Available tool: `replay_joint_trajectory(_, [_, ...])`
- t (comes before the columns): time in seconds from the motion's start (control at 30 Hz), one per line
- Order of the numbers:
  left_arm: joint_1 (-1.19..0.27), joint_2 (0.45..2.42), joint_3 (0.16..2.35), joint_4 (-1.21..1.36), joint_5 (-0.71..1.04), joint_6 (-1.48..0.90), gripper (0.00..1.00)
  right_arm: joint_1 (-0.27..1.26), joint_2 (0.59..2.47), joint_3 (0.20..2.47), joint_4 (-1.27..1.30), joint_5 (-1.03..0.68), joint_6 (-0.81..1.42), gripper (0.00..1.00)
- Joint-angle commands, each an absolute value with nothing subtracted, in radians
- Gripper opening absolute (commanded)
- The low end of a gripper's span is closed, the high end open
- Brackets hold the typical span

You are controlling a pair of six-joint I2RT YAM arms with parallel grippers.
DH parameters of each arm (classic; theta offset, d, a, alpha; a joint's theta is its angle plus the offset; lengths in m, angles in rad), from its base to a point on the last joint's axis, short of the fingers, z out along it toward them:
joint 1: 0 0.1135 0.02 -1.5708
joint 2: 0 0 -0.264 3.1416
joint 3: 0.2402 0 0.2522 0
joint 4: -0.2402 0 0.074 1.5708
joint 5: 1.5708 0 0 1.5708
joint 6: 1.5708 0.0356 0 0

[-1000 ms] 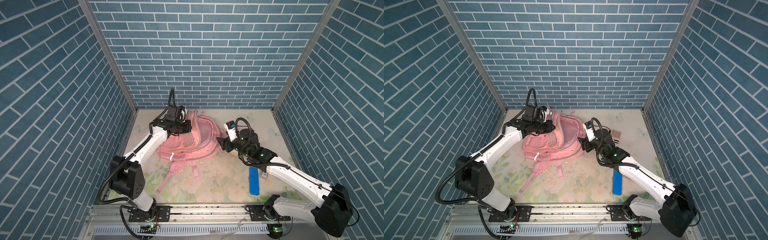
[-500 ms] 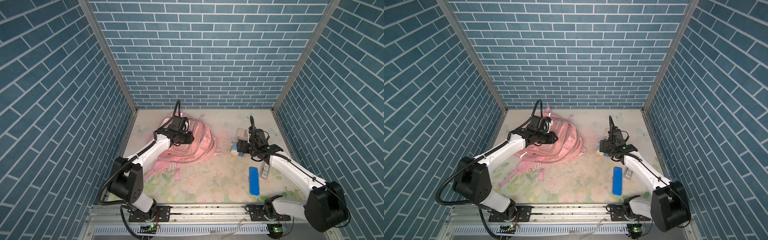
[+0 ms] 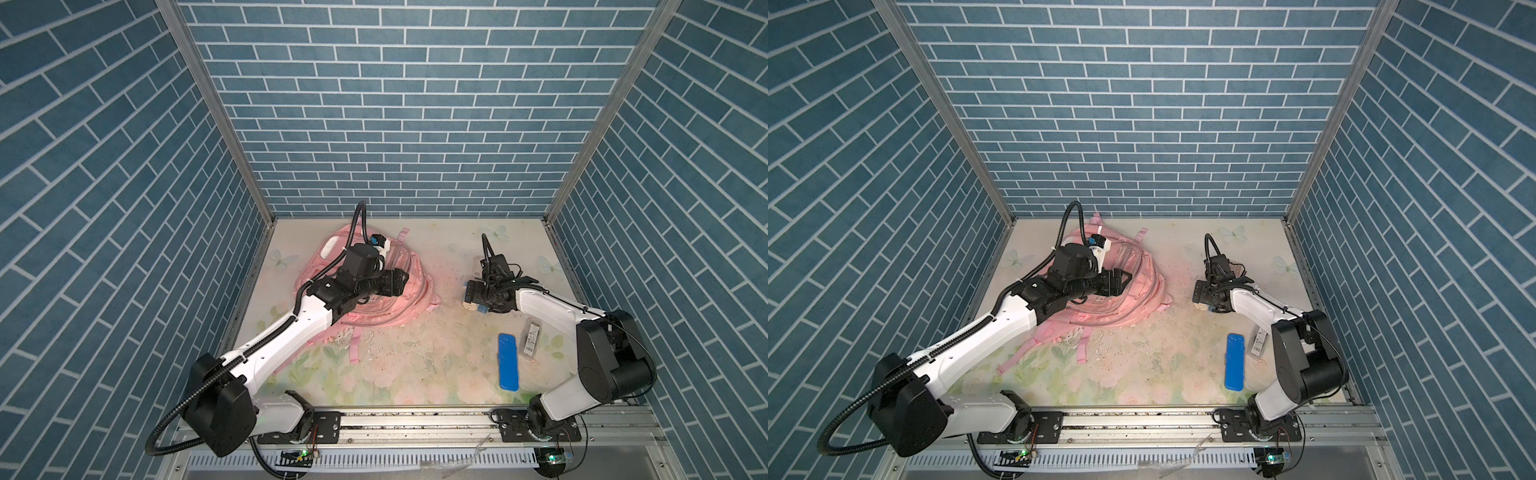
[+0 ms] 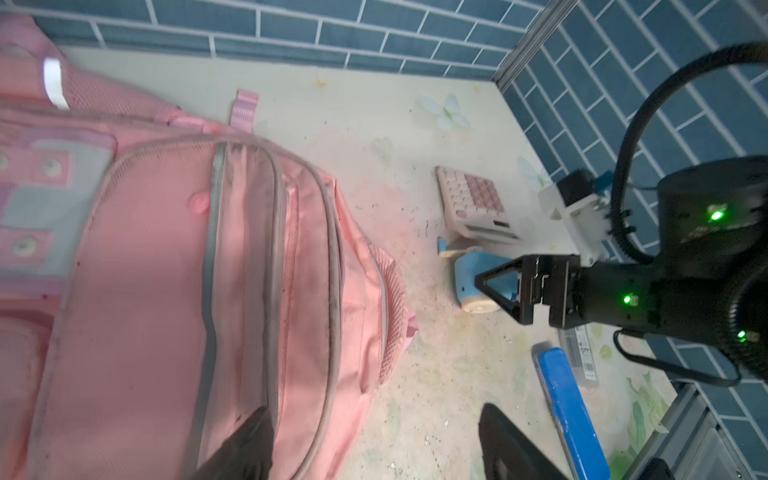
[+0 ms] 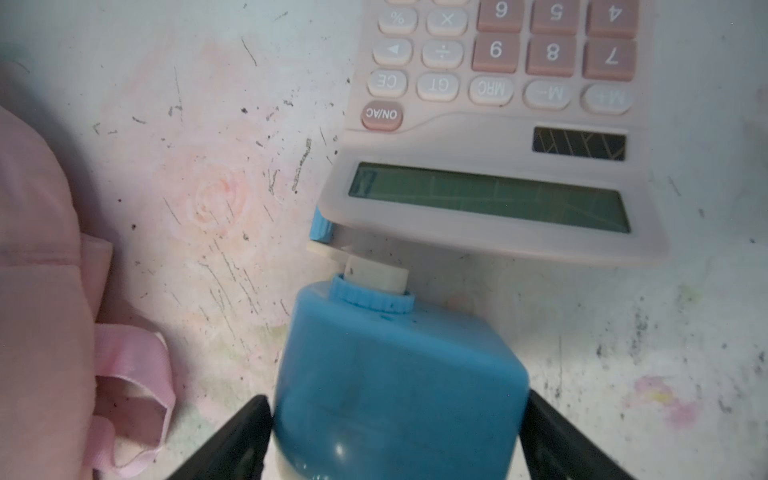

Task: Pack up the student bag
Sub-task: 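Grasp the blue pencil sharpener with the right gripper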

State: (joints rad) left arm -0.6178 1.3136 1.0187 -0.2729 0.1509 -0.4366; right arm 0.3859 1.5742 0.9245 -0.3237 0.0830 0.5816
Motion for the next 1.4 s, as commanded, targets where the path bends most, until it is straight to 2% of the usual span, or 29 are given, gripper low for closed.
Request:
replay_joint_trajectory(0.0, [-0.630, 1.292, 0.995, -0.258, 0.123, -0.454, 0.79, 0.380, 1.607, 0.955, -0.310, 0.106, 0.637, 0.92])
replay_joint_trajectory(0.2, [-0.631, 1.291, 0.992, -0.272, 0.107, -0.457, 0.79, 0.370, 1.687, 0.994, -0.345, 0.120, 0.643, 0.93])
replay_joint_trajectory(0.5, [-0.650, 1.313, 1.039, -0.378, -0.016, -0.430, 0.80, 0.370, 1.744, 1.010, -0.354, 0.090, 0.599, 0.93])
replay_joint_trajectory(0.6, [-0.656, 1.323, 1.049, -0.411, -0.059, -0.426, 0.80, 0.371, 1.748, 1.009, -0.358, 0.093, 0.577, 0.87])
replay_joint_trajectory(0.73, [-0.663, 1.341, 1.080, -0.473, -0.124, -0.403, 0.80, 0.370, 1.741, 1.013, -0.371, 0.092, 0.556, 0.74])
replay_joint_trajectory(0.8, [-0.666, 1.357, 1.096, -0.501, -0.152, -0.383, 0.80, 0.371, 1.711, 1.010, -0.371, 0.090, 0.547, 0.68])
replay_joint_trajectory(1.03, [-0.668, 1.486, 1.152, -0.544, -0.148, -0.312, 0.79, 0.387, 1.523, 0.975, -0.358, 0.077, 0.529, 0.60])
replay_joint_trajectory(1.17, [-0.667, 1.556, 1.191, -0.523, -0.133, -0.309, 0.79, 0.393, 1.411, 0.919, -0.324, 0.045, 0.534, 0.58])
replay_joint_trajectory(1.37, [-0.666, 1.644, 1.263, -0.543, -0.249, -0.356, 0.76, 0.402, 1.335, 0.875, -0.317, 0.018, 0.554, 0.57])
